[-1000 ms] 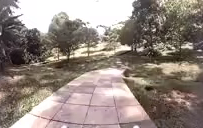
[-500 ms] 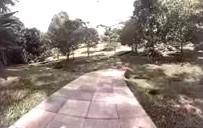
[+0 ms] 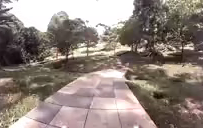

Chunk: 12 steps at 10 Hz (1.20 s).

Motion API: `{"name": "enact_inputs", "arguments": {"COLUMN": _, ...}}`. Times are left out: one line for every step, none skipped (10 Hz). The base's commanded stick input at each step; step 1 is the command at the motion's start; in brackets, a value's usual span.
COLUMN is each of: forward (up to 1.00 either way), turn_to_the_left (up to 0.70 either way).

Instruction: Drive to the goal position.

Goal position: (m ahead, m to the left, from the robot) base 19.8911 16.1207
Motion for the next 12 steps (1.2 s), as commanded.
{"name": "enact_inputs", "arguments": {"forward": 0.45, "turn_to_the_left": 0.00}}
{"name": "enact_inputs", "arguments": {"forward": 0.45, "turn_to_the_left": 0.00}}
{"name": "enact_inputs", "arguments": {"forward": 0.45, "turn_to_the_left": 0.00}}
{"name": "enact_inputs", "arguments": {"forward": 0.45, "turn_to_the_left": 0.00}}
{"name": "enact_inputs", "arguments": {"forward": 0.45, "turn_to_the_left": 0.00}}
{"name": "enact_inputs", "arguments": {"forward": 0.45, "turn_to_the_left": 0.00}}
{"name": "enact_inputs", "arguments": {"forward": 0.45, "turn_to_the_left": 0.00}}
{"name": "enact_inputs", "arguments": {"forward": 0.45, "turn_to_the_left": 0.00}}
{"name": "enact_inputs", "arguments": {"forward": 0.45, "turn_to_the_left": 0.00}}
{"name": "enact_inputs", "arguments": {"forward": 0.45, "turn_to_the_left": 0.00}}
{"name": "enact_inputs", "arguments": {"forward": 0.45, "turn_to_the_left": 0.00}}
{"name": "enact_inputs", "arguments": {"forward": 0.45, "turn_to_the_left": 0.00}}
